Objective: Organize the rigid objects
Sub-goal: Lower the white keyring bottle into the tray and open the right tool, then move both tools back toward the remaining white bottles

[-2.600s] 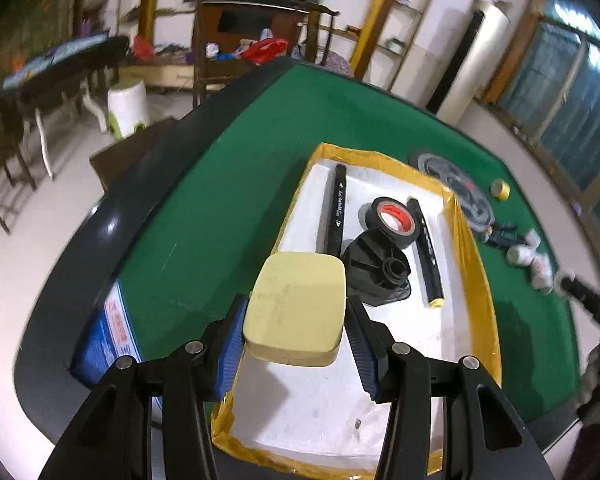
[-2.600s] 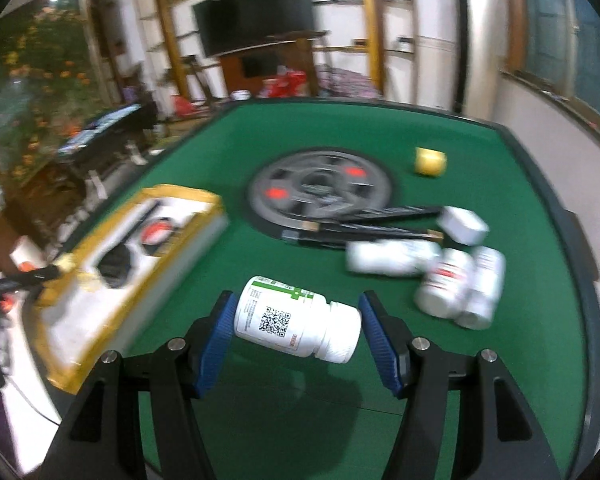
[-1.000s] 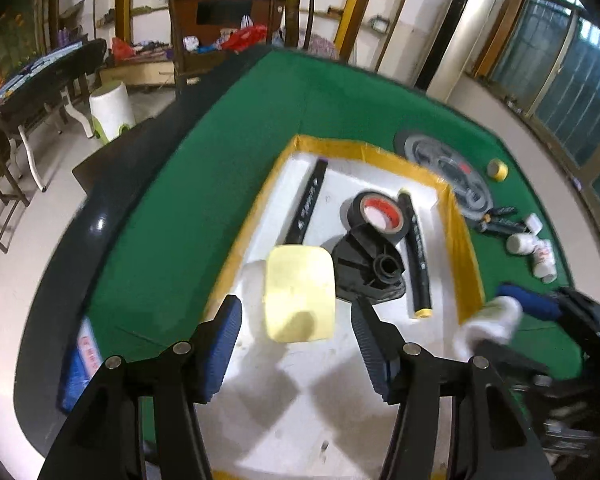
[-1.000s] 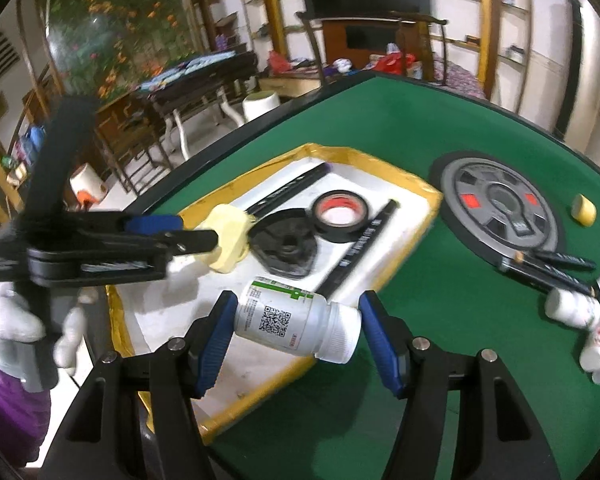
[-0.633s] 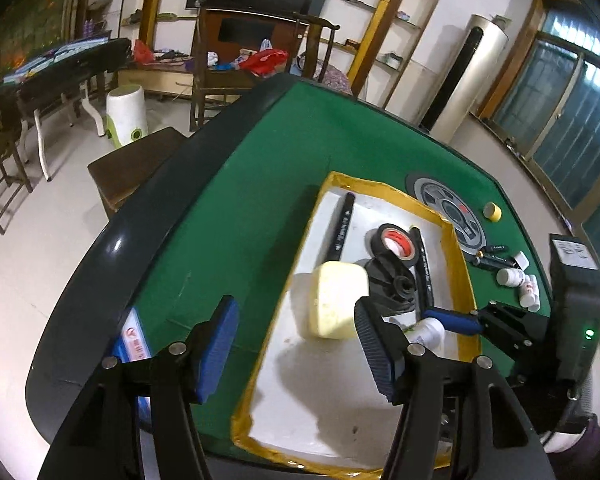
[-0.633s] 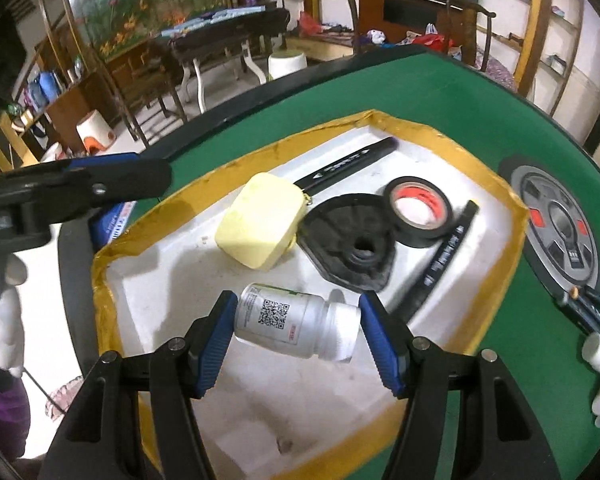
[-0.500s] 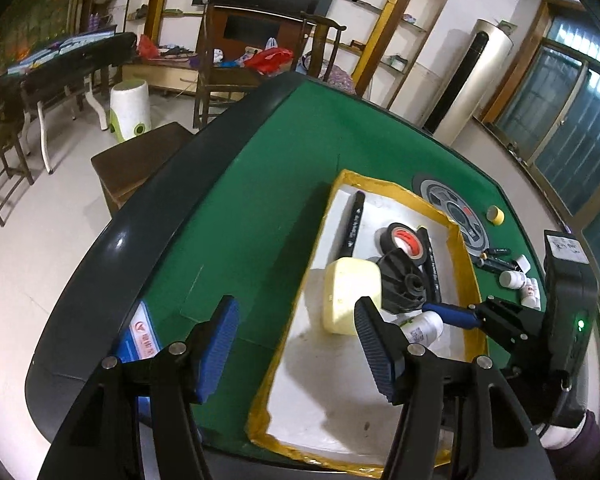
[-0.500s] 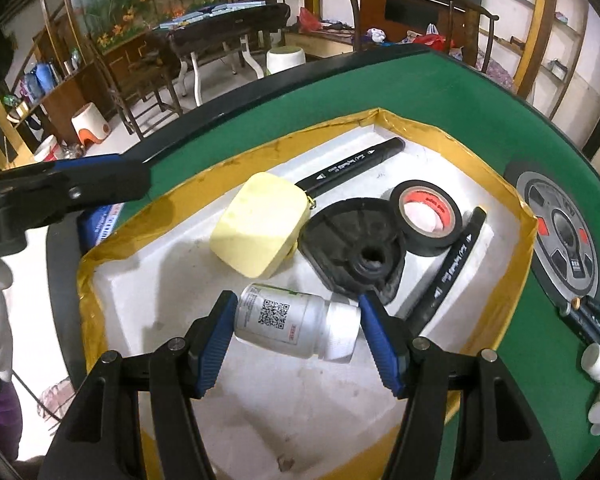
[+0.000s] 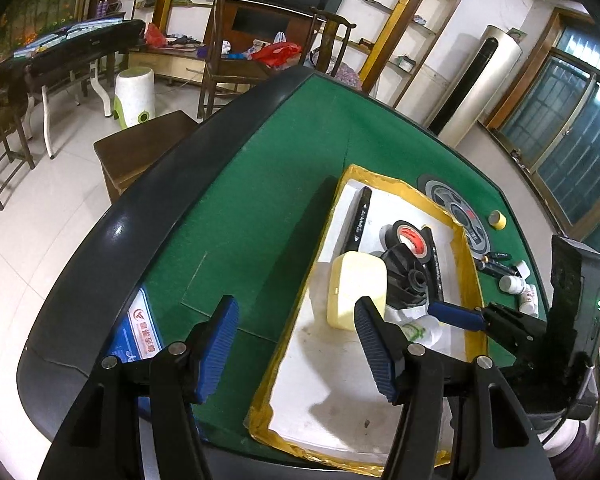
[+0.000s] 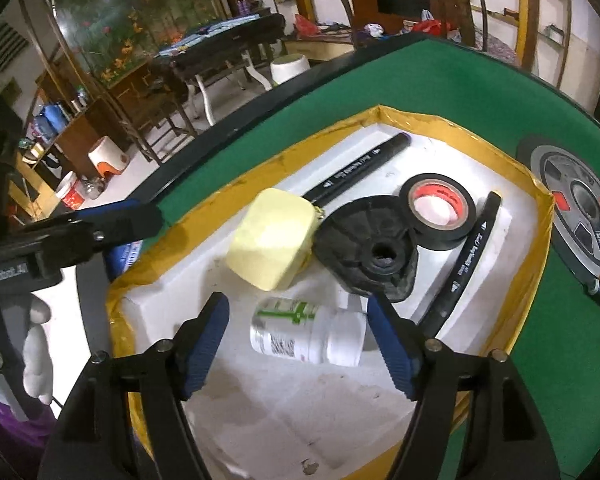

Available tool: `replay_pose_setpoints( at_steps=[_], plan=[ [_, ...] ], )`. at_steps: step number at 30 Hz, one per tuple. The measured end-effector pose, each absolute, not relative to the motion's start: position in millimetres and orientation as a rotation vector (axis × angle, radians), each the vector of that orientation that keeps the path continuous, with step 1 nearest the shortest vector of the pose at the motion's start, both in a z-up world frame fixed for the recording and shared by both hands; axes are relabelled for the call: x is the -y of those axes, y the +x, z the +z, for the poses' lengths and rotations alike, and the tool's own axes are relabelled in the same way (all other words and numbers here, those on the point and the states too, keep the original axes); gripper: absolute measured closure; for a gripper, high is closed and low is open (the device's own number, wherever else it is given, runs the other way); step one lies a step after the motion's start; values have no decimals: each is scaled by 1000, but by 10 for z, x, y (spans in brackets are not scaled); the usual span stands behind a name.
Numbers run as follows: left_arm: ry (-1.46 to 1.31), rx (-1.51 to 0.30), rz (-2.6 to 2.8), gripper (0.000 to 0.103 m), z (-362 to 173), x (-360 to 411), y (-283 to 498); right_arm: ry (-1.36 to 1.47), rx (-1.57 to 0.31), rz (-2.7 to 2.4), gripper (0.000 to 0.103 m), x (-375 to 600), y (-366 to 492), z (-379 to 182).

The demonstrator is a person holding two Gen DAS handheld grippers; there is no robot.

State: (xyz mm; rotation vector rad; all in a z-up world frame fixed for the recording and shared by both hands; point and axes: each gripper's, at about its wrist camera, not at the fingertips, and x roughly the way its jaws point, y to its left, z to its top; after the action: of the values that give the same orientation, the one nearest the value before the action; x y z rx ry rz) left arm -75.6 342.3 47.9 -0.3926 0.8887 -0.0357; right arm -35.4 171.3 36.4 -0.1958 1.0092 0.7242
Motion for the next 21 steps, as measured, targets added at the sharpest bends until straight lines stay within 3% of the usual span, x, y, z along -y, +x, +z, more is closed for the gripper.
replay_pose_setpoints(
  at_steps=[10,16,21],
  plan=[
    [-359,-855,-69,39,671,-3126,-802,30,-878,698,32,-980,-448,841],
    [-286,-833,-147,39,822,-2613,-810,141,-780,517,32,9,-402,1083],
    [-235,-846,-214,39,878,-2174,-764,243,-626,326,25,981,-420,1151]
  ],
)
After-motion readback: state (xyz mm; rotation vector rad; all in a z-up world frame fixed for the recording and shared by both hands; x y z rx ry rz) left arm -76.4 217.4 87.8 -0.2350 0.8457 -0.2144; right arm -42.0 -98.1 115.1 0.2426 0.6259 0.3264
